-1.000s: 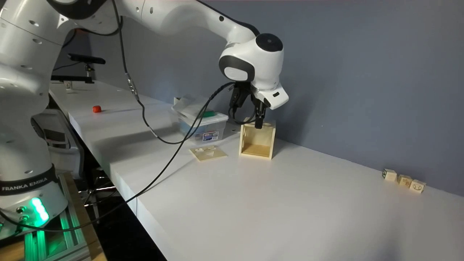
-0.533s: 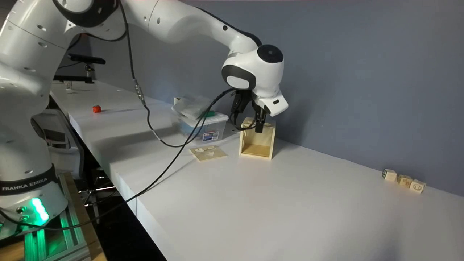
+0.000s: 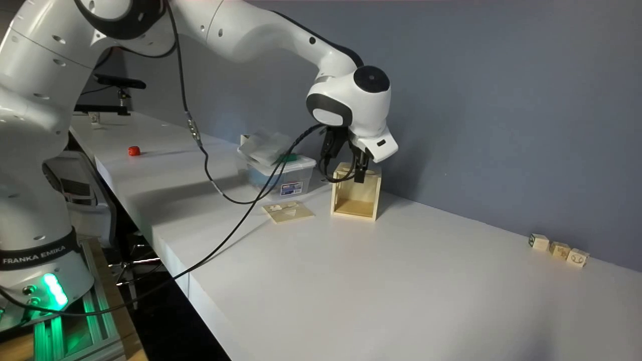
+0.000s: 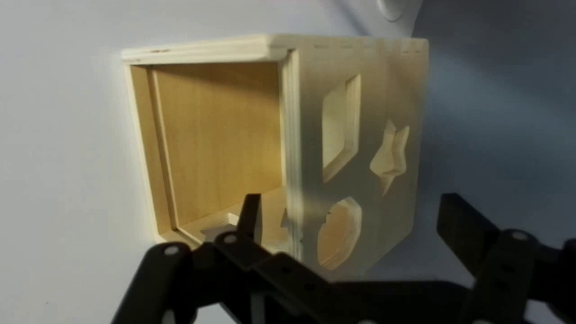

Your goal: Pick up the box

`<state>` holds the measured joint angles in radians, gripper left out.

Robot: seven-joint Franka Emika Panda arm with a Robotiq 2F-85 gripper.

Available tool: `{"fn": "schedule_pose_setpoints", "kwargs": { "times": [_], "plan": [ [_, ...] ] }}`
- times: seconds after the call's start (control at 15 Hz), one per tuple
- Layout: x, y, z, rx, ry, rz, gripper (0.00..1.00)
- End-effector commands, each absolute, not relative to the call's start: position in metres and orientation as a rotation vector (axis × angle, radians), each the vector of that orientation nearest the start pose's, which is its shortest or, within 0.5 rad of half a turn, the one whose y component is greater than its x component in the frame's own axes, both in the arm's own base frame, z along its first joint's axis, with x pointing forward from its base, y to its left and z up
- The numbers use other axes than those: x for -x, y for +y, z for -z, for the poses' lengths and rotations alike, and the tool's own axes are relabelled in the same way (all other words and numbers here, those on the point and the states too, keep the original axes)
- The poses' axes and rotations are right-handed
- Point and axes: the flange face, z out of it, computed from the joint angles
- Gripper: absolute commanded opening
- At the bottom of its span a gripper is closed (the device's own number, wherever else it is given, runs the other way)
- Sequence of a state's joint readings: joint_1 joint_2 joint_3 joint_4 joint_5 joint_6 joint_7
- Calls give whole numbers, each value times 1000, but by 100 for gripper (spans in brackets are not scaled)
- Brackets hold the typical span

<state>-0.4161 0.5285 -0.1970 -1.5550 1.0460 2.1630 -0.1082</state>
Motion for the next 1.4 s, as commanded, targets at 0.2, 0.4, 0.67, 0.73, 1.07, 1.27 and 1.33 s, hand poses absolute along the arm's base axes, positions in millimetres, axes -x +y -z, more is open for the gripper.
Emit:
{"fn": "schedule_pose_setpoints", "kwargs": {
  "times": [0.2,0.4,0.67,0.73,1.07,1.27,1.33],
  "plan": [
    [-625,-361,-340,1924,1174,572,100],
    [-626,-358,-333,1893,1152,593,100],
    [-627,-350,-342,1872,1030,703,100],
    [-626,-348,-344,1872,1003,719,100],
    [-626,-341,-351,1884,908,772,59],
    [-624,-335,-357,1916,868,764,38],
    [-623,-333,-361,1935,858,758,30]
  ]
}}
